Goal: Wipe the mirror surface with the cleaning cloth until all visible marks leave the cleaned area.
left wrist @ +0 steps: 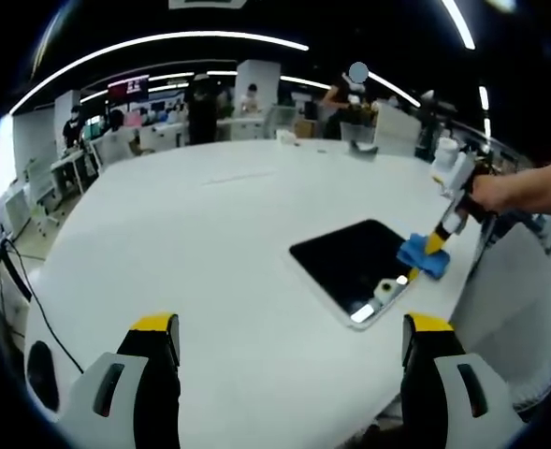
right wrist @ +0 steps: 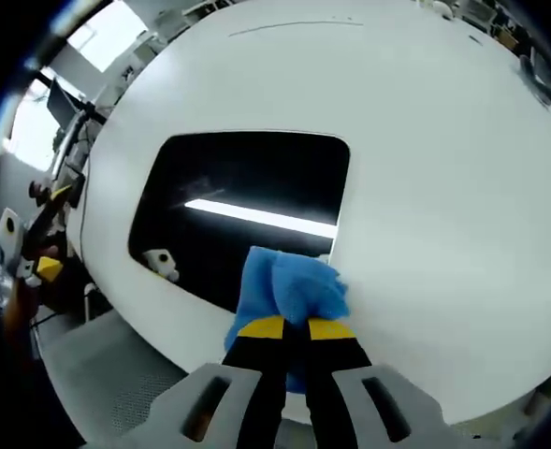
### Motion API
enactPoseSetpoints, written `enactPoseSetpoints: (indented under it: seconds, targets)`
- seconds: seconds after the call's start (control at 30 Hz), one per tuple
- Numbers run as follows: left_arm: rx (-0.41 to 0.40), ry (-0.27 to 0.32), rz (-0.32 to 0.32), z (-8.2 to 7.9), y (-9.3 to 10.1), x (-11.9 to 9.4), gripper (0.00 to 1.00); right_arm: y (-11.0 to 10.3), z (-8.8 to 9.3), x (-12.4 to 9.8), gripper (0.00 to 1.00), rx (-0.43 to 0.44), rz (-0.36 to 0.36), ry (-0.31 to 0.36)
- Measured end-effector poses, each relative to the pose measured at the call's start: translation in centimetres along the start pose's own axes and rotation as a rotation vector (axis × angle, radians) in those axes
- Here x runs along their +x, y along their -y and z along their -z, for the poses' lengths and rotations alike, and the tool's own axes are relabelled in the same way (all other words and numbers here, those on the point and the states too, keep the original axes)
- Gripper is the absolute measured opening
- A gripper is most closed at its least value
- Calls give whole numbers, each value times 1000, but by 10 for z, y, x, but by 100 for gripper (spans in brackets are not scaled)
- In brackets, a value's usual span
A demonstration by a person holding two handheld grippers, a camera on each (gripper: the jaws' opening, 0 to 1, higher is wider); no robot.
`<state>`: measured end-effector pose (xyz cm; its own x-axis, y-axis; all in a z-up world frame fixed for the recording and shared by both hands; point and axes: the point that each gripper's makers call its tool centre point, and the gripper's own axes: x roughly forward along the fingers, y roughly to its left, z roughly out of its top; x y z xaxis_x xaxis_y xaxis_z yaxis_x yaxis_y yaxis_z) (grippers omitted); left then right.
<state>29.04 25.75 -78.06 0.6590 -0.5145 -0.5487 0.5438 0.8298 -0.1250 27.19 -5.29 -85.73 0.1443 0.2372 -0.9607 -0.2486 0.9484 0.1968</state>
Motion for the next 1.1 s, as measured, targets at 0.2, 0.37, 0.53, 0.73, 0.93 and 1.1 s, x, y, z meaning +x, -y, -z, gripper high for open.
enactPoseSetpoints:
  seconds: [0.2, 0.37, 0.53, 0.73, 0.93, 1.1]
  targets:
    - [11, -3, 2, 0, 1, 0, 100, 0, 1, 0, 1, 7, 4, 3]
    - [20, -5, 6, 0, 2, 1, 100, 0, 1, 0, 1, 15, 1, 5]
    - [21, -7, 8, 2, 2, 1, 100, 0, 1, -1, 1, 17, 4, 2]
    - [21, -7, 8, 2, 2, 1, 100, 1, 0, 1, 1, 23, 16, 10]
    - [17, -7, 13, 4, 1, 2, 100, -1, 0, 1, 1, 23, 45, 8]
    - [22, -2, 22, 1, 3, 3, 100, -2, 0, 0, 1, 28, 62, 8]
